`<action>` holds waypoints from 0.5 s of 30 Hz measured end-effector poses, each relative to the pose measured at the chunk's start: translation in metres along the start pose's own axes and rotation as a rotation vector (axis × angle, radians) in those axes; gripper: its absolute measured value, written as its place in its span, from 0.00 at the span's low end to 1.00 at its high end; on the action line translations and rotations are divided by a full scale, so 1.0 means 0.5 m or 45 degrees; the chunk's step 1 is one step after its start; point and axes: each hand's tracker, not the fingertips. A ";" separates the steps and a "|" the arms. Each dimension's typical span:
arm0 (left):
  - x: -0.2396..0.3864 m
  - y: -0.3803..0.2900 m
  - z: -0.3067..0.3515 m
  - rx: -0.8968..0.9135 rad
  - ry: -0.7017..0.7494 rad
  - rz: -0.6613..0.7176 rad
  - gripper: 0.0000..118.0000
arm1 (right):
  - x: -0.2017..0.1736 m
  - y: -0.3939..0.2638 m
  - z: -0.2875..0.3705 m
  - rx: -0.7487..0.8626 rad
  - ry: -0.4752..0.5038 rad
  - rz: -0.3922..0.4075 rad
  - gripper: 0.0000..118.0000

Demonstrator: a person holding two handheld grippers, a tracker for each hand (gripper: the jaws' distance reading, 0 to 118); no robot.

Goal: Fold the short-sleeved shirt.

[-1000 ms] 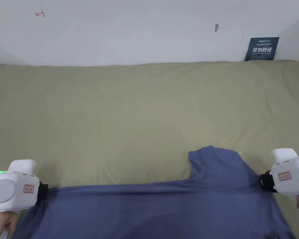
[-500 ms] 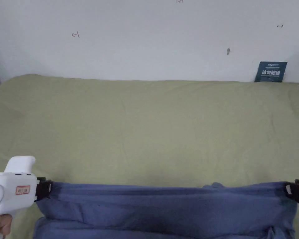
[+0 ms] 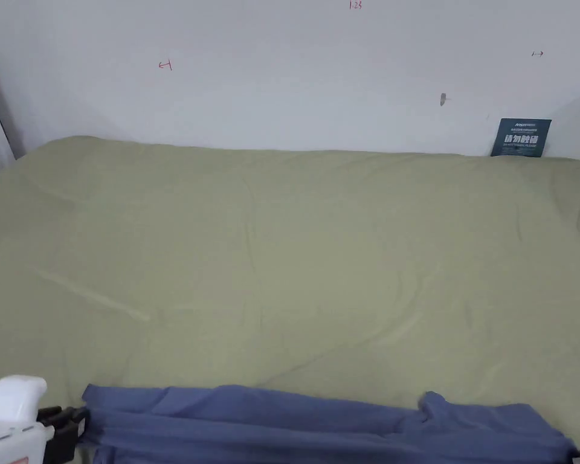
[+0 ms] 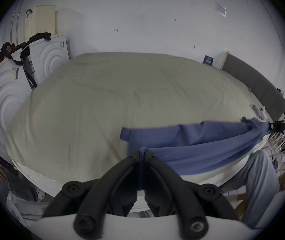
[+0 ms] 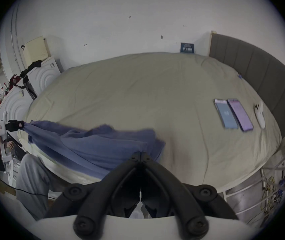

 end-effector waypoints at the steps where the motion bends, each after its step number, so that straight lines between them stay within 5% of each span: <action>1: -0.002 -0.013 -0.007 -0.012 0.005 -0.012 0.03 | 0.002 -0.009 -0.012 -0.012 -0.001 -0.008 0.00; 4: 0.017 -0.029 -0.020 0.002 0.014 -0.055 0.07 | 0.027 -0.022 -0.044 -0.057 0.006 -0.050 0.01; 5: 0.015 -0.028 -0.019 -0.002 0.015 -0.023 0.26 | 0.031 -0.022 -0.047 -0.067 0.005 -0.061 0.09; 6: 0.021 -0.026 -0.010 -0.031 0.060 0.009 0.59 | 0.031 -0.019 -0.045 -0.073 -0.009 -0.074 0.35; 7: 0.019 -0.023 -0.009 -0.046 0.071 0.036 0.90 | 0.032 -0.013 -0.046 -0.089 -0.008 -0.079 0.75; 8: 0.021 -0.018 0.000 -0.038 0.063 0.046 1.00 | 0.026 -0.011 -0.041 -0.100 -0.016 -0.075 1.00; 13: 0.095 0.077 0.079 0.146 0.021 0.093 1.00 | -0.053 0.074 0.029 0.154 -0.023 -0.024 0.96; 15: 0.145 0.127 0.108 0.256 0.005 0.086 0.94 | -0.108 0.119 0.064 0.279 -0.031 0.002 0.85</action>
